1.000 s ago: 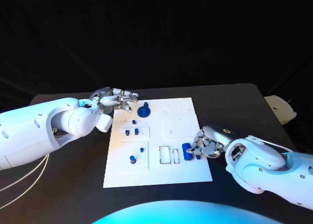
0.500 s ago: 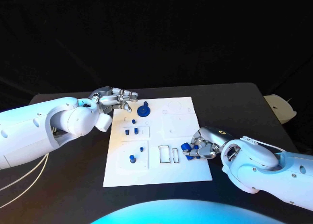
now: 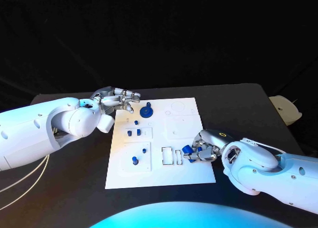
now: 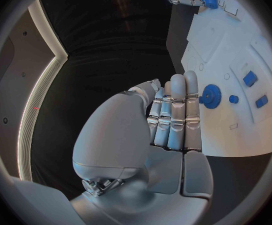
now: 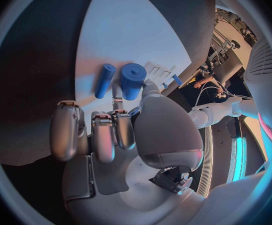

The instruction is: Assemble the parts on the task board

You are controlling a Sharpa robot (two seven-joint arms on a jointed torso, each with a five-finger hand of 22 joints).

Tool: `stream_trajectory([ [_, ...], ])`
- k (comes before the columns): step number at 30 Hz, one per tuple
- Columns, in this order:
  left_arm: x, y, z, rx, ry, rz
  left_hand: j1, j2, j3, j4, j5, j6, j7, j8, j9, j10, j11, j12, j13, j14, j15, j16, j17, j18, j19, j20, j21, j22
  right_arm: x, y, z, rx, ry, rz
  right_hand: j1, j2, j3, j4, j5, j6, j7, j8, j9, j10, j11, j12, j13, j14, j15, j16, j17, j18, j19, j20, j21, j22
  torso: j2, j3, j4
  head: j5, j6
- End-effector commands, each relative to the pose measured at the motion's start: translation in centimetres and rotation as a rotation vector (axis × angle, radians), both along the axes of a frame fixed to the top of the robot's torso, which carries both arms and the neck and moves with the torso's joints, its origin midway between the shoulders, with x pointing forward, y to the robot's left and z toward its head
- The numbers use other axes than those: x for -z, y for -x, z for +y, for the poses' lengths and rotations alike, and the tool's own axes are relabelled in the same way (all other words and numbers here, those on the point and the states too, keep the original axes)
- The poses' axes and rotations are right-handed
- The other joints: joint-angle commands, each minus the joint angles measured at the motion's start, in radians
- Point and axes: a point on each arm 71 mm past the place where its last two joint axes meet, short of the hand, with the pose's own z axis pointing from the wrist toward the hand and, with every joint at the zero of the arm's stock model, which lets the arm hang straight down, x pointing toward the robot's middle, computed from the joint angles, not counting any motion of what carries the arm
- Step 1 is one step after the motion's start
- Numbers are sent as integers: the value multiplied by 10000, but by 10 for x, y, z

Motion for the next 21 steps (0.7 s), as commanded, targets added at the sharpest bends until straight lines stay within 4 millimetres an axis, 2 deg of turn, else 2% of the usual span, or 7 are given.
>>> stream_trajectory([
  [1, -1, 1, -2, 221, -17, -86, -39, 123, 17, -34, 24, -80, 24, 6, 11, -92, 22, 44, 13, -46, 39, -33, -14, 61, 81, -1, 12, 4, 10, 5, -1, -128, 402, 492, -67, 37, -57, -4, 5, 23, -39, -10, 12, 469, -10, 70, 1612, 1024, -39, 59, 2544, -134, 420, 1, 77, 2006, 0, -1, 2, 9, 10],
  [3, -1, 1, -2, 225, -18, -85, -39, 123, 17, -34, 24, -80, 24, 6, 11, -92, 22, 44, 13, -46, 39, -33, -14, 61, 81, -1, 12, 4, 10, 5, -1, -95, 383, 440, -40, 89, -62, -14, 93, 35, -51, 5, 52, 481, -21, 92, 1637, 1027, -48, 65, 2558, -135, 423, -7, 89, 2009, 2, 3, 6, 7, 11],
  [11, -1, 1, -1, 209, -30, -84, -40, 125, 20, -34, 24, -84, 24, 6, 10, -97, 22, 46, 13, -47, 40, -33, -14, 61, 85, -1, 14, 4, 5, 6, -2, 303, -104, 145, 312, 247, -75, -85, 871, 136, -122, 76, 261, 635, -87, 377, 1915, 1044, -103, 95, 2633, -178, 489, -55, 348, 2067, 0, 7, -15, 42, 27],
  [17, -1, 1, 0, 185, -41, -81, -40, 125, 20, -34, 24, -84, 24, 6, 10, -97, 22, 46, 13, -47, 40, -33, -14, 61, 85, -1, 14, 4, -9, 10, 1, 510, -749, -326, 511, 321, -87, -80, 1356, 175, -154, 75, 366, 679, -117, 453, 1995, 1044, -130, 95, 2633, -209, 535, -83, 529, 2107, -1, 8, -12, 29, 51],
  [21, -1, 1, 0, 185, -41, -84, -40, 125, 20, -34, 24, -84, 24, 6, 10, -97, 22, 46, 13, -47, 40, -33, -14, 61, 85, -1, 14, 4, -21, 11, 4, 529, -1121, -637, 537, 344, -100, -66, 1475, 203, -168, 79, 399, 696, -129, 482, 2024, 1044, -137, 95, 2633, -226, 559, -90, 629, 2130, -5, 7, -1, 1, 74],
])
